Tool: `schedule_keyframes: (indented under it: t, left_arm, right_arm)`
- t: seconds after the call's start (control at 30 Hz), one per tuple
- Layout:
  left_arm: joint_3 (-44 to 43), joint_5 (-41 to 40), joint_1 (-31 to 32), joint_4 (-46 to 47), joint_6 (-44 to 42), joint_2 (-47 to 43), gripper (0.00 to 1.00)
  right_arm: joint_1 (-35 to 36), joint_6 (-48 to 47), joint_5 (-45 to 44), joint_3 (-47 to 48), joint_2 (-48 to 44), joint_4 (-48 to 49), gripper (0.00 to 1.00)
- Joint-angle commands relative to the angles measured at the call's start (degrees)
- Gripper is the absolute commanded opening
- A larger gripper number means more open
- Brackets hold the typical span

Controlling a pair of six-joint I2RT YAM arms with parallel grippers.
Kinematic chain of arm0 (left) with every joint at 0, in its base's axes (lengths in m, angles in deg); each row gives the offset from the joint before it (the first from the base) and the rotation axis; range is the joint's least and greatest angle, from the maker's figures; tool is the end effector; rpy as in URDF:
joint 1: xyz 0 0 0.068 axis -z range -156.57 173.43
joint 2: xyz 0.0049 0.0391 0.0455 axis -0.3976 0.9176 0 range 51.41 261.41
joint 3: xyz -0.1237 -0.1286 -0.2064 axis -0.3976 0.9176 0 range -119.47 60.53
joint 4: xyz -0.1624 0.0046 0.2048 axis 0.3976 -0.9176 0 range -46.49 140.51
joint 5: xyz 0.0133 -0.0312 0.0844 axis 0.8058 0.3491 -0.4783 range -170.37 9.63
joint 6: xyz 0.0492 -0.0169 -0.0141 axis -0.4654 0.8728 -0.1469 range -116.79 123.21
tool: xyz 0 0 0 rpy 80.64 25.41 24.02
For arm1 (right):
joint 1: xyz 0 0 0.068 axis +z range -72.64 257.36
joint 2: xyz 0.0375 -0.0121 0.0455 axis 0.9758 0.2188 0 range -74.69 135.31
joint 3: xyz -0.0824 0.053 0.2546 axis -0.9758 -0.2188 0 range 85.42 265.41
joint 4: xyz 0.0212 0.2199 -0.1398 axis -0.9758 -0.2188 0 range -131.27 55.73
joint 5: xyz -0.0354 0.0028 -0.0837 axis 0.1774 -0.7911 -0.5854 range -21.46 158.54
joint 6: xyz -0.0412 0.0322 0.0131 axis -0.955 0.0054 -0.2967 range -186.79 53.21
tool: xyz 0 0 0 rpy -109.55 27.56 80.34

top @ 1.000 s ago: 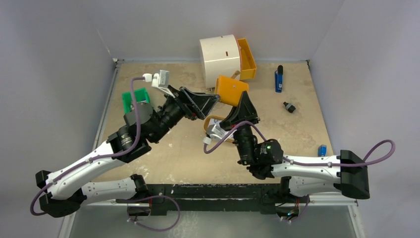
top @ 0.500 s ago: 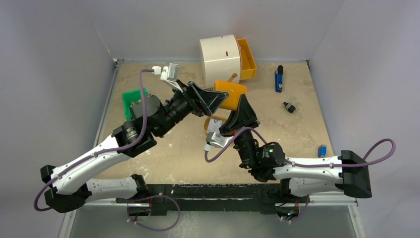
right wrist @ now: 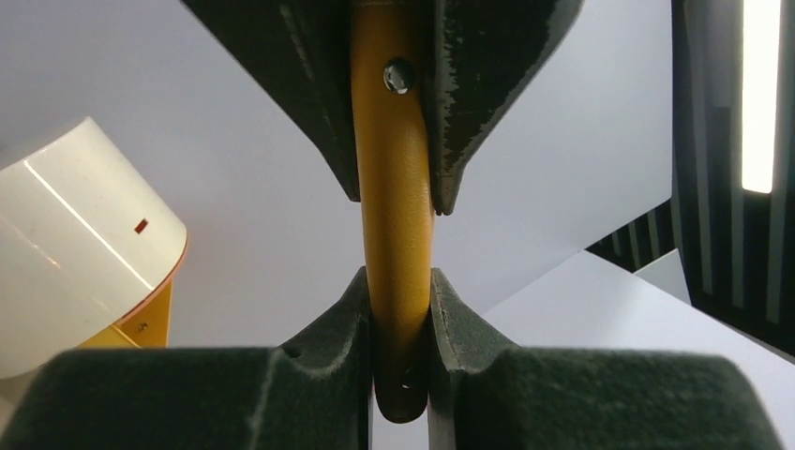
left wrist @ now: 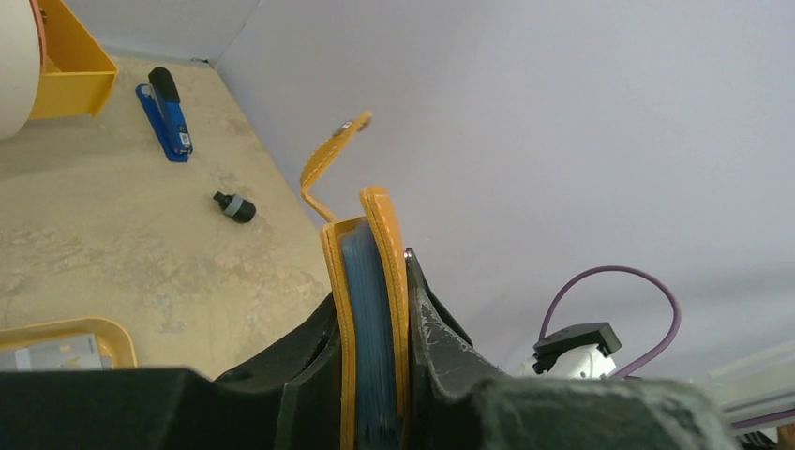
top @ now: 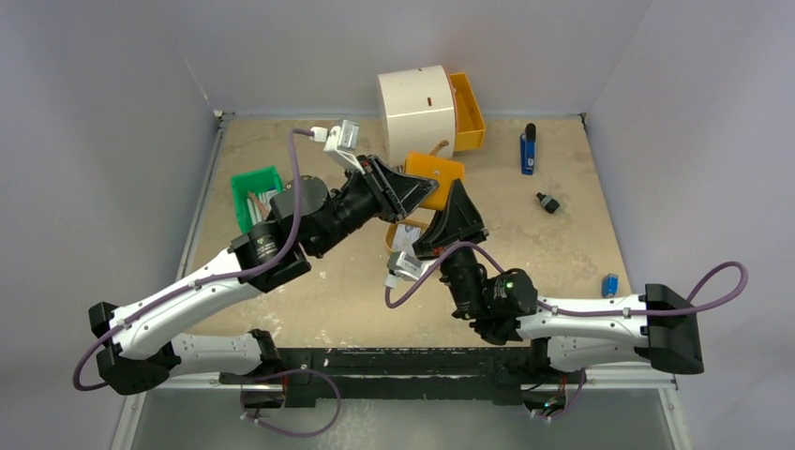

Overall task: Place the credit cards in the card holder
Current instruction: Turn over the card holder.

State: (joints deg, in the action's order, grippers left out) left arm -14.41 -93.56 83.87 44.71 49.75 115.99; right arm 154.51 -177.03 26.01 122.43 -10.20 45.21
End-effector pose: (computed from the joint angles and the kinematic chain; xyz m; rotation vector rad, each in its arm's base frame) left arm 0.1280 -0.2092 0.4637 -0.0054 1.6450 -1.3083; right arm 0.0708 0.2023 0.3710 -0.6938 0.6893 -0.7779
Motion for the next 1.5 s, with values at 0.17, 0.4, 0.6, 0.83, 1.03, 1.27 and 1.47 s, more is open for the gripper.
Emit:
schedule_keyframes:
  t: [0.17, 0.4, 0.6, 0.83, 1.03, 1.27, 1.47]
  left_arm:
    - [0.72, -8.08, -0.23, -1.22, -0.06, -4.24, 0.0]
    - [3.21, -17.23, -0.22, -8.21, -7.36, -14.23, 0.0]
    - [3.75, -7.6, -0.19, -20.2, -16.35, -22.05, 0.0]
    - [6.33, 12.22, -0.22, -23.62, -25.55, -28.63, 0.0]
    - [10.75, 28.08, -0.24, -11.3, -27.64, -31.85, 0.0]
    - [7.33, 34.77, -0.23, -10.72, -28.73, -25.82, 0.0]
    - [6.32, 35.35, -0.19, -10.63, -29.24, -24.07, 0.0]
  right_arm:
    - [0.97, 6.37, -6.33, 3.07, -1.54, -8.27, 0.52]
    - [0.87, 74.39, 1.34, 26.64, -3.91, -84.65, 0.92]
    - [-12.11, 103.41, 33.72, 28.15, -11.03, -93.89, 0.92]
    - [-27.02, 127.91, 70.32, 22.6, -17.42, -80.99, 0.91]
    - [-27.44, 144.22, 82.09, 18.6, -14.96, -61.95, 0.92]
    - [-27.4, 148.26, 84.45, 18.81, -13.88, -59.62, 0.98]
    - [-27.4, 148.35, 84.41, 19.58, -14.04, -58.72, 0.97]
